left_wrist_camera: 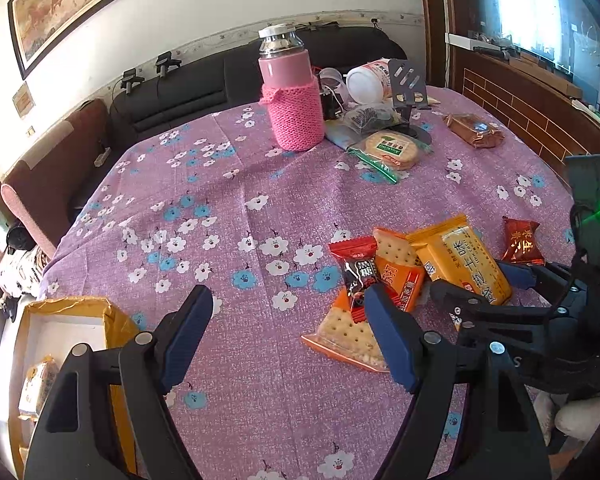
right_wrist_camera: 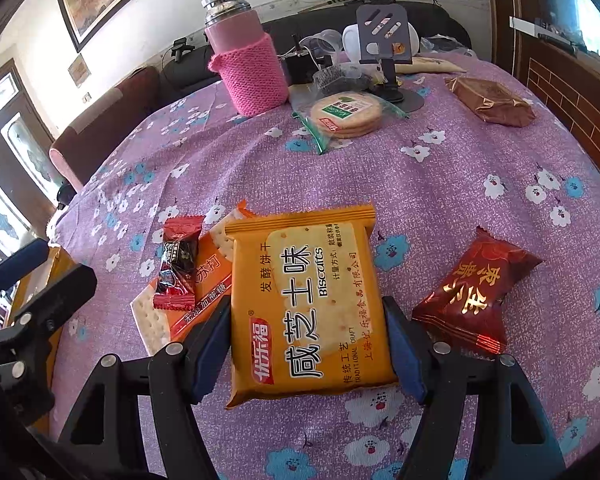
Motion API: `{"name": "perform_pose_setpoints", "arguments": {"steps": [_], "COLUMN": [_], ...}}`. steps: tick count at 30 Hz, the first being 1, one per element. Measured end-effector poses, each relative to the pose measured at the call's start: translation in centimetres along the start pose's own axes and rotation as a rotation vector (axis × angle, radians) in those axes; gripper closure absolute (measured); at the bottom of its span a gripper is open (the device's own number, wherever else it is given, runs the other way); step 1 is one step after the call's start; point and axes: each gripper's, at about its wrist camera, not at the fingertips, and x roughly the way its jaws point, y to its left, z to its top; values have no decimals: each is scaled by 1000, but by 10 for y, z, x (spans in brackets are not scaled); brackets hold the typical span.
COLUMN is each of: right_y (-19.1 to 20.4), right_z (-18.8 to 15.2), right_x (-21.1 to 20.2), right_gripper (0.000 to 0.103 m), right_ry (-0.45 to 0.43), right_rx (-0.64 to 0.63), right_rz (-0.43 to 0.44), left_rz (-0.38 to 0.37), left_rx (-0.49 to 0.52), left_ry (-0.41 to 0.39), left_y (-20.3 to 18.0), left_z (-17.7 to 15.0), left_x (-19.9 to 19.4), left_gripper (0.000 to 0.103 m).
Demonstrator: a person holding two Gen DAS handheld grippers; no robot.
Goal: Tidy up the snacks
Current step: 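Grasp a red candy with the left tool while the right tool grasps the orange biscuit pack, then carry both items over the box and open both tools to release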
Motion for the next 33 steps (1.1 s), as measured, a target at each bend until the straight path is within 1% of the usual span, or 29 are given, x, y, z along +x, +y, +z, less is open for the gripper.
{"name": "perform_pose_setpoints", "arguments": {"steps": [2, 4, 6, 8, 13, 15, 17, 18, 19, 20, 21, 22, 25, 29, 33], "right_y": [-6, -12, -16, -16, -16, -16, -17, -17, -17, -16, -15, -14, -10, -5, 4], "right_z": [0, 0, 0, -1, -2, -2, -1, -1, -1, -2, -1, -1, -1, 1, 1], "right_x": [-3, -5, -7, -8, -8, -8, -8, -9, -9, -10, -11, -12, -18, -29, -41], "right_gripper": [30, 30, 30, 30, 30, 30, 30, 30, 30, 30, 30, 31, 31, 31, 31], "right_ry": [6, 10, 10, 9, 5, 1, -3, -5, -7, -10, -15, -22, -52, -105, -158], "right_rx": [38, 71, 93, 96, 88, 87, 87, 87, 85, 82, 77, 72, 59, 50, 36], "right_rz": [32, 58, 70, 73, 66, 59, 54, 51, 47, 44, 40, 36, 35, 66, 108], "left_rz": [-43, -132, -245, -298, -301, -312, -299, -295, -335, -356, -347, -324, -314, -334, -329], "left_rx": [-36, -105, -176, -198, -144, -133, -114, -103, -104, -98, -88, -75, -70, -141, -211], "left_ry": [20, 50, 94, 118, 111, 145, 178, 187, 158, 128, 116, 105, 72, 27, -41], "left_y": [8, 20, 29, 28, 4, -2, -10, -13, -13, -13, -13, -14, -8, 17, 56], "left_z": [2, 4, 6, 8, 20, 24, 21, 19, 16, 15, 15, 15, 15, 13, 1], "left_x": [7, 17, 29, 38, 54, 66, 79, 83, 81, 77, 73, 69, 57, 27, -25], "left_gripper": [25, 25, 25, 27, 28, 28, 28, 36, 57, 72, 76, 76, 77, 77, 77]}}
